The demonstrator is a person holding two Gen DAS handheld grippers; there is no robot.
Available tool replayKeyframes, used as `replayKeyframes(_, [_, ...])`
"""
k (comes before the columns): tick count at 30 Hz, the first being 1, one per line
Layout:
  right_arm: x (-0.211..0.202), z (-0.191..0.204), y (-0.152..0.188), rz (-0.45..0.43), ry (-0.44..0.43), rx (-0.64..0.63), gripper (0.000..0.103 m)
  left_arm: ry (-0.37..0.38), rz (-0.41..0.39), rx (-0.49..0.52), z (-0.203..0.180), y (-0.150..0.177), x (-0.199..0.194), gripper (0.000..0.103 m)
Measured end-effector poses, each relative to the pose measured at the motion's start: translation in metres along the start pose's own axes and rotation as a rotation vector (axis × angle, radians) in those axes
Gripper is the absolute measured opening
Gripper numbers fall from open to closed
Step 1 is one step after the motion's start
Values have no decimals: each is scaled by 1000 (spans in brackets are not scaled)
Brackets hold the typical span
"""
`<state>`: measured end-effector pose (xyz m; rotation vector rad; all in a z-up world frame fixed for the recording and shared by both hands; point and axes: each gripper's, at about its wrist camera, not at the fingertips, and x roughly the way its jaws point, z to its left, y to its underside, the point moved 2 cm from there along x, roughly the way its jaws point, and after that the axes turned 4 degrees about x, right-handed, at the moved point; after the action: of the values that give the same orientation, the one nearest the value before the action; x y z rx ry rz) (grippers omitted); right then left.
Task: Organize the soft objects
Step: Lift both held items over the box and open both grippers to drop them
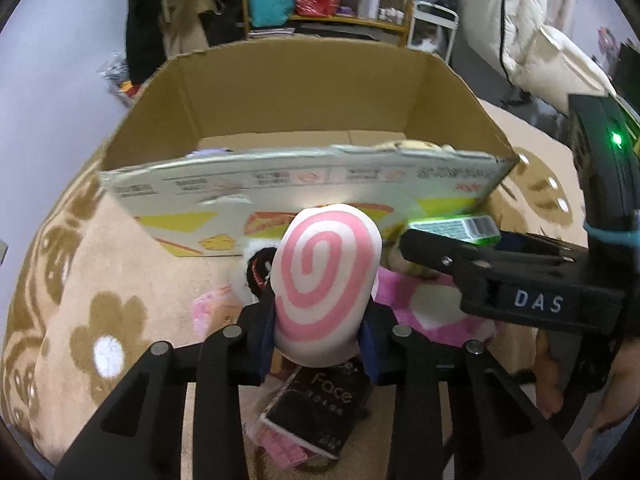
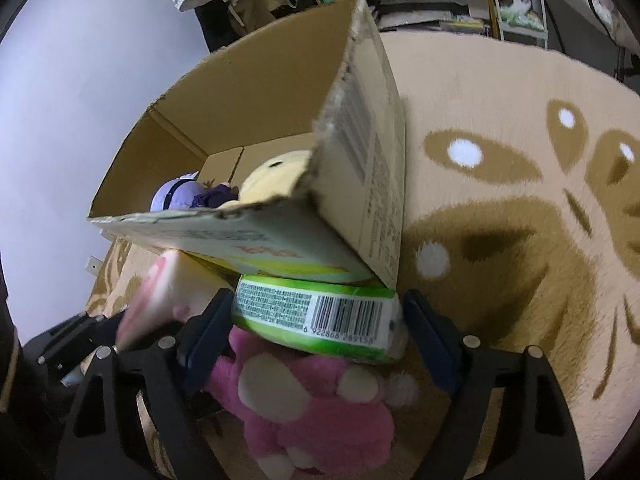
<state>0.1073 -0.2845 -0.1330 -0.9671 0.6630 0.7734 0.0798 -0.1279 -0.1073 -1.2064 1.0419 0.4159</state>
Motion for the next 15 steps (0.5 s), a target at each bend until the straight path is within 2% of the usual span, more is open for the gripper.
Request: replayKeyframes(15, [-56,18,7,-125,-45,-51,88,-143,-128,-51,34,0,-54,32])
